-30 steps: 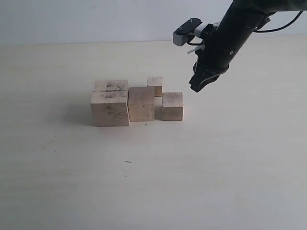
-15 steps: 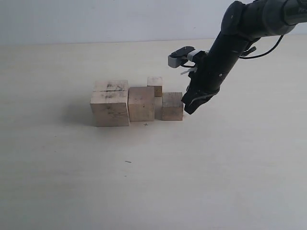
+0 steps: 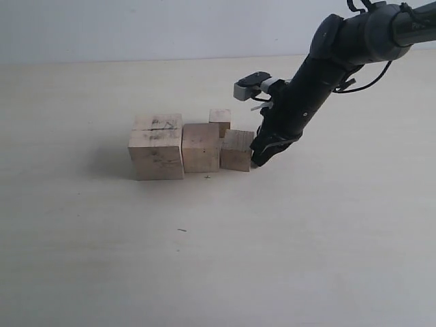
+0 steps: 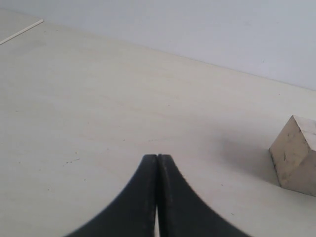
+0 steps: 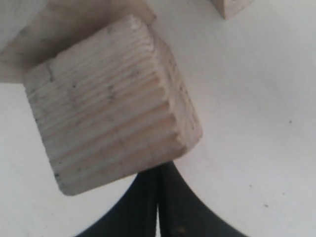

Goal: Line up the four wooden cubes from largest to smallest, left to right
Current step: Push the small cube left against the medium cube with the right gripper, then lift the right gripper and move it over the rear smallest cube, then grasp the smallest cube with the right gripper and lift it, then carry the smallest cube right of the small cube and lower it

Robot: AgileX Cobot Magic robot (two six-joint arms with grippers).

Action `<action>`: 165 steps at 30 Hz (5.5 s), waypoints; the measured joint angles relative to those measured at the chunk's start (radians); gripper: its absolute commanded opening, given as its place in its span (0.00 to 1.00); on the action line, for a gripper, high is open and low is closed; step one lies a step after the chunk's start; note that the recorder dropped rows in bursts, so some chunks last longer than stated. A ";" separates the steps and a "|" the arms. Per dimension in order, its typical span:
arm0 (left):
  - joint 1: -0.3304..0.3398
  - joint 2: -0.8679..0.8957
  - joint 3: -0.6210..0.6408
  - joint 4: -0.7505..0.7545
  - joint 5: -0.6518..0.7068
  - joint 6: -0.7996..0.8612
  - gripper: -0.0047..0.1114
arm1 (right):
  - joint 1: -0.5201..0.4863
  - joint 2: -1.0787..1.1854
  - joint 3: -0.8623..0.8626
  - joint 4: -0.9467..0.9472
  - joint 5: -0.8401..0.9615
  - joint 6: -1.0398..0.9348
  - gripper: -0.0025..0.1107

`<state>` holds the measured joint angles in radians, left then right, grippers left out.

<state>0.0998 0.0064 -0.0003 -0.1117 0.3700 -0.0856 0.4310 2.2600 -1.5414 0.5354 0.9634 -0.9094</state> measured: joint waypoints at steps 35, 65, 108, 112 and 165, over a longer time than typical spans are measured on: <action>0.000 0.000 0.000 0.000 0.000 0.000 0.04 | 0.000 0.002 0.000 0.108 -0.078 -0.102 0.02; 0.000 0.000 0.000 0.000 0.000 0.000 0.04 | 0.048 -0.143 -0.065 -0.080 -0.188 0.513 0.02; 0.000 0.000 0.000 0.000 0.000 0.000 0.04 | 0.179 0.050 -0.265 -0.310 -0.291 1.126 0.61; 0.000 0.000 0.000 0.000 0.000 0.000 0.04 | 0.179 0.085 -0.265 -0.337 -0.299 1.173 0.59; 0.000 0.000 0.000 0.000 0.000 0.000 0.04 | -0.025 -0.273 0.156 -0.238 -0.242 0.902 0.02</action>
<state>0.0998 0.0064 -0.0003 -0.1117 0.3700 -0.0856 0.4063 1.9867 -1.3857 0.2975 0.7211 -0.0072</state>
